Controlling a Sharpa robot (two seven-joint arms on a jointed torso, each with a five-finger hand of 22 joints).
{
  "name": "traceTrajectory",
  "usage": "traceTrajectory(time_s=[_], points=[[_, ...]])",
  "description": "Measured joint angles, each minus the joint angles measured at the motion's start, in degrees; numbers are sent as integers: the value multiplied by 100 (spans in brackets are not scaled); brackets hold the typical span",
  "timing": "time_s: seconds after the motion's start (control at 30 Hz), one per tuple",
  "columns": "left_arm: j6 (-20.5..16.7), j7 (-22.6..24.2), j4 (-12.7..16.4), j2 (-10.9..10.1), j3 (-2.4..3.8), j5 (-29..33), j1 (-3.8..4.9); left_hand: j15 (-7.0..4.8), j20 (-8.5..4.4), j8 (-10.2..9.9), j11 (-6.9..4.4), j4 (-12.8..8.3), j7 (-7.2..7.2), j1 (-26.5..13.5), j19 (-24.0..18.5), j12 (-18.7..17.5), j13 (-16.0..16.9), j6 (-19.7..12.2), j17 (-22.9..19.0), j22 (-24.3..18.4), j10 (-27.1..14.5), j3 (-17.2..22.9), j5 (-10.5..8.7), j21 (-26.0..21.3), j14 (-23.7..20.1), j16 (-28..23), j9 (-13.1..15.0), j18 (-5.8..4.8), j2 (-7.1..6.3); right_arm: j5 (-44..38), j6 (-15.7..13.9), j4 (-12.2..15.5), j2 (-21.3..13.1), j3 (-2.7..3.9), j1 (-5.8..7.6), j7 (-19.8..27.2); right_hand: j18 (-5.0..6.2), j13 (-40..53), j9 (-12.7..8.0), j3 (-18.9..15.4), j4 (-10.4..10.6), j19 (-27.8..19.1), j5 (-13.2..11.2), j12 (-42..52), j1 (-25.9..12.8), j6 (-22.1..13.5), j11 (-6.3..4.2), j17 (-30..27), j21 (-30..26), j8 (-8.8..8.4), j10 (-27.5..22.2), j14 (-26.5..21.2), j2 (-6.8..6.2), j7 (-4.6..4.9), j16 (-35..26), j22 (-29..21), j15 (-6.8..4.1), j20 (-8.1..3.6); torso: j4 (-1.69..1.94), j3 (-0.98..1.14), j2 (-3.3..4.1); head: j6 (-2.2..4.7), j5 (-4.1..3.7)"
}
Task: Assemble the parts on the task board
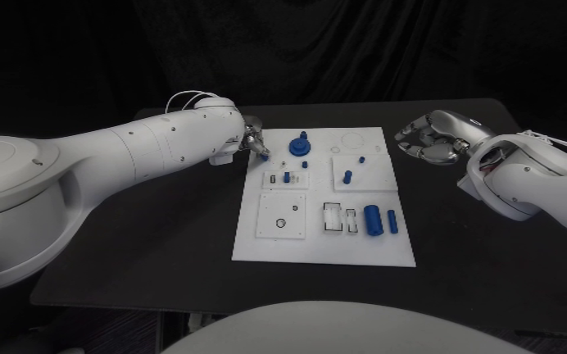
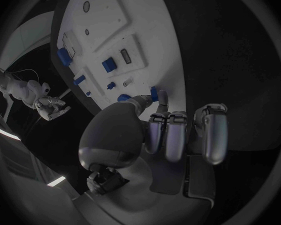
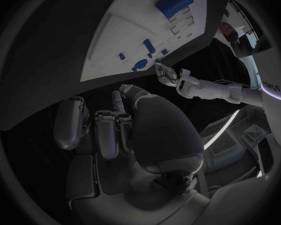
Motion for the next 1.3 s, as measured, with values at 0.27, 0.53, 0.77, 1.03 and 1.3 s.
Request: traceTrajectory(time_s=[0.27,0.53,0.77,1.03,1.3], points=[[-137,61,249,-182,0,5,-1,0,0,0,0,-33,-3,-13,0,0,0,42,0,0,0,75,-1,0,0,0,1,0,-46,51,19,4,-17,0,0,-7,0,0,0,0,0,0,0,0,0,0,0,0,0,0,0,0,0,0,0,0,0,0,3,2,-2,0,1],[-407,159,822,-537,0,442,-1,0,0,-1,0,-18,-30,-6,0,0,0,72,0,0,0,92,-1,-21,0,0,0,0,-114,70,42,16,-64,0,0,-25,0,0,0,0,0,-21,0,-24,0,0,0,0,0,0,0,0,0,0,0,0,0,21,8,2,-4,0,2],[-595,165,1507,-949,-2,820,-1,0,0,-1,0,-2,-21,-36,0,0,0,101,0,0,0,108,-2,-21,0,0,0,0,-144,77,67,28,-98,-1,0,-47,0,0,0,0,0,-21,0,-24,0,0,0,0,-22,0,0,0,0,0,0,0,0,21,12,2,-5,0,4],[-776,105,2098,-1264,-2,997,-1,0,0,-1,0,-58,-51,-74,0,0,0,135,0,0,0,276,-105,-21,0,0,-2,0,-182,82,90,36,-121,-1,-1,-62,0,0,1,1,-2,-20,0,-28,0,0,0,0,-22,0,0,0,0,0,0,0,0,21,16,2,-4,0,33],[-887,-25,2309,-1378,-2,1072,-6,0,0,-1,0,-64,-42,-90,0,0,0,144,0,0,0,281,-115,-21,0,0,-4,0,-197,86,111,36,-122,-1,-2,-68,0,0,1,16,-16,-20,0,-61,-24,0,0,0,-25,0,0,0,24,0,-3,0,0,20,29,-4,-1,0,54]])
